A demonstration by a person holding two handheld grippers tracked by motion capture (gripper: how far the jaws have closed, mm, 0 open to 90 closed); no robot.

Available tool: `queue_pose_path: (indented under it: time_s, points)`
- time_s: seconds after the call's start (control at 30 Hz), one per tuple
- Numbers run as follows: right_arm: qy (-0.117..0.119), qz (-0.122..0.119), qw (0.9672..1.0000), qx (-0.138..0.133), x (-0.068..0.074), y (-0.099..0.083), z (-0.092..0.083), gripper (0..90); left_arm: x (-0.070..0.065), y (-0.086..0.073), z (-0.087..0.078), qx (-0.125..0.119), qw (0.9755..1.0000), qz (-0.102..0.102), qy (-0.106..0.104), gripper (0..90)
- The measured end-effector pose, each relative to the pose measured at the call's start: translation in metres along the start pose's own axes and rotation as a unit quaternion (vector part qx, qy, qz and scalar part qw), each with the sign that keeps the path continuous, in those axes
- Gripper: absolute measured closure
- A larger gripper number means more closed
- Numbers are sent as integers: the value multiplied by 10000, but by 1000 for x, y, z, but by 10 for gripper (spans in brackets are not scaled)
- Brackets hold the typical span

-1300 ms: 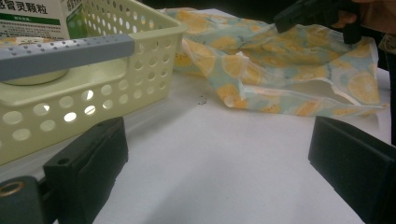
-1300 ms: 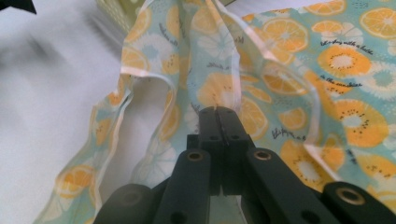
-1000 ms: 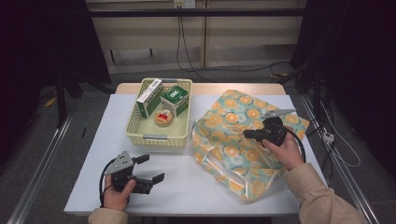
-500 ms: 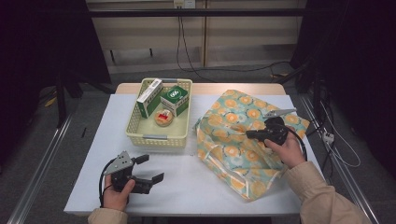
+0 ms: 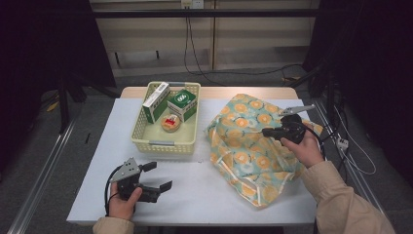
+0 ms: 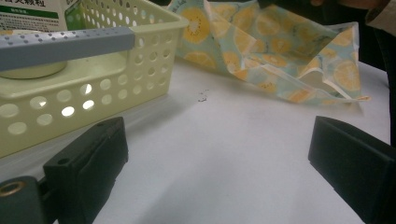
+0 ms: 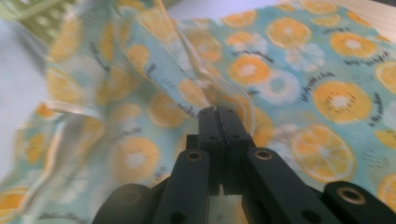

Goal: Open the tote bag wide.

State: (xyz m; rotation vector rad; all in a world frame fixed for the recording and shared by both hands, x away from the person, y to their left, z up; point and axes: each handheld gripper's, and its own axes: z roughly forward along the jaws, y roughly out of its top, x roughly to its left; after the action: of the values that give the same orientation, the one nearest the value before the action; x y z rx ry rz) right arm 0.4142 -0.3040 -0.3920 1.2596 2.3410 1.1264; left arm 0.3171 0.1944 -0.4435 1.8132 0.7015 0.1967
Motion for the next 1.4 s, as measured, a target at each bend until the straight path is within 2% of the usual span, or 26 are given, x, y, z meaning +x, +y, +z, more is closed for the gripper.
queue_pose_path:
  time_s: [0.13, 0.23, 0.4, 0.5, 0.63, 0.7, 0.8, 1.07, 1.17, 1.4]
  points:
    - [-28, 242, 9997, 66, -13, -9, 11, 900, 2, 0, -1, 0, 10000, -8, 12, 46]
    - [-101, 206, 9996, 170, -16, -16, 20, 900, 2, -1, -1, 2, 10000, -31, 14, 46]
    - [-122, 280, 9991, 286, -19, -29, 32, 884, 1, -1, 0, 0, 10000, -21, 11, 46]
    - [-237, 100, 9986, 454, -18, -33, 37, 820, 1, 0, 0, -1, 10000, -13, 6, 46]
    - [-265, -50, 9984, 502, -11, -31, 39, 717, 1, 0, 0, 4, 10000, -15, 8, 46]
    - [-297, -200, 9986, 380, -6, -28, 36, 668, 1, 0, 0, 5, 10000, -14, 8, 47]
    - [-316, -270, 9989, 219, 1, -23, 31, 598, 1, 0, 0, 18, 10000, -16, 5, 46]
    - [31, -556, 9984, 99, 26, -16, 23, 569, 0, 0, 2, 43, 10000, -1, -16, 46]
    - [59, -685, 9976, 113, 33, -15, 22, 568, 0, 0, 2, 49, 10000, -7, -13, 46]
    - [327, -774, 9965, -23, 46, -12, 15, 590, 0, -1, 2, 56, 10000, -4, -10, 47]
